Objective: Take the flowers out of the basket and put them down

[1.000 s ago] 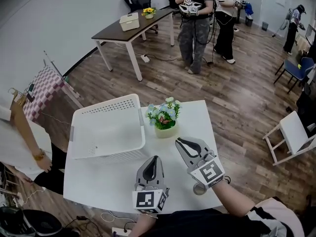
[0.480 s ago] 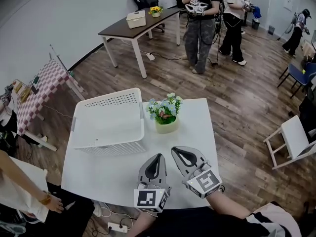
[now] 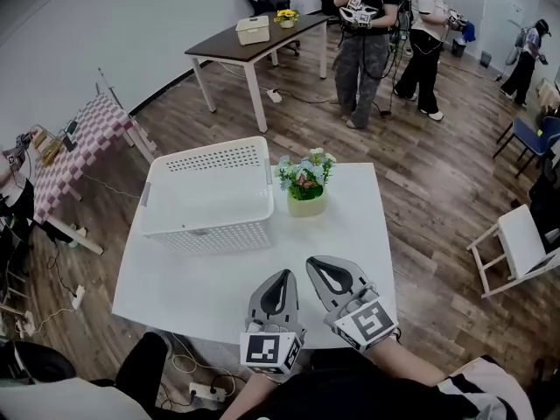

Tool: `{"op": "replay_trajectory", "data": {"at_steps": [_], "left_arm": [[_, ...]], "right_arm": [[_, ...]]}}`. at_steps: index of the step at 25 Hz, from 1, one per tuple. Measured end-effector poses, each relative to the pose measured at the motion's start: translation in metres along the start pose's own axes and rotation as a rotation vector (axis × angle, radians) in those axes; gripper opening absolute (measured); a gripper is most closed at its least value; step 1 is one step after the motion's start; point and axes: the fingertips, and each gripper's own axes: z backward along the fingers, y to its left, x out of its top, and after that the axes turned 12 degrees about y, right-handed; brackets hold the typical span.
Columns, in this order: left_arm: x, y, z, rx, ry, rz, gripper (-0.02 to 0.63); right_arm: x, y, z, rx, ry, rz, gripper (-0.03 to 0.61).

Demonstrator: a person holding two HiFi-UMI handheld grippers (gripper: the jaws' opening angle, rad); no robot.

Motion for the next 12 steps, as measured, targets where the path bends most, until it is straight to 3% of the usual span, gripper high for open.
{"op": "replay_trajectory", "data": {"at_steps": [12], "left_arm": [[-0.015,-0.001,0.113,0.034,-0.02,-0.01,0.0]], "right_arm": [[0.01,0.107,0.042,0.022,-0.041,-0.016,0.018]]}}
